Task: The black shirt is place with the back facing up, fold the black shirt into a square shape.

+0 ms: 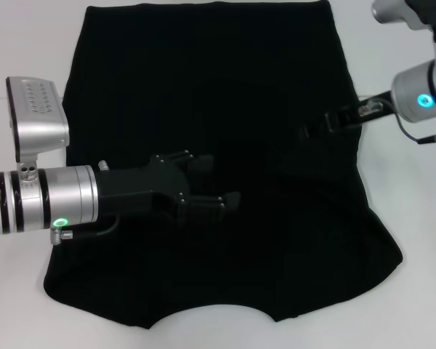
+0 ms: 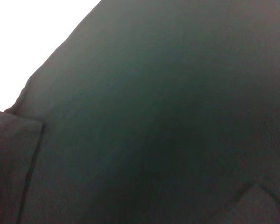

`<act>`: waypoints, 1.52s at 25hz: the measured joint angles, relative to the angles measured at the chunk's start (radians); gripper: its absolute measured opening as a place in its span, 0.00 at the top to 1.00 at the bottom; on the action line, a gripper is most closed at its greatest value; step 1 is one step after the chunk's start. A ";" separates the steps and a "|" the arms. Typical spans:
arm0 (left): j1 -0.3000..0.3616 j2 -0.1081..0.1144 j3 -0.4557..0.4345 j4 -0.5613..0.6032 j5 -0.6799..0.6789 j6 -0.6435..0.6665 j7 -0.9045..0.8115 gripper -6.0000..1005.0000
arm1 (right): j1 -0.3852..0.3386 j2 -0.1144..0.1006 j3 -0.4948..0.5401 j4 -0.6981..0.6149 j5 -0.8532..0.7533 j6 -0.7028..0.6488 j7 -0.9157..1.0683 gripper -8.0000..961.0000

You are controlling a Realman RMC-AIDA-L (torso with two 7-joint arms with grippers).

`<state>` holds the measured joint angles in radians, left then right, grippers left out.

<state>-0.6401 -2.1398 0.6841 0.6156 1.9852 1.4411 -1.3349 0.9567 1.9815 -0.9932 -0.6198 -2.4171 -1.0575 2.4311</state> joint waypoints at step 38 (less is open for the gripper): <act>0.142 0.046 -0.241 0.177 0.096 0.233 -0.201 0.07 | -0.149 0.001 0.148 -0.098 0.193 -0.235 -0.329 0.36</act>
<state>-0.4984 -2.0942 0.4434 0.7927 2.0814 1.6742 -1.5361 0.8072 1.9829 -0.8454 -0.7183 -2.2238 -1.2927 2.1024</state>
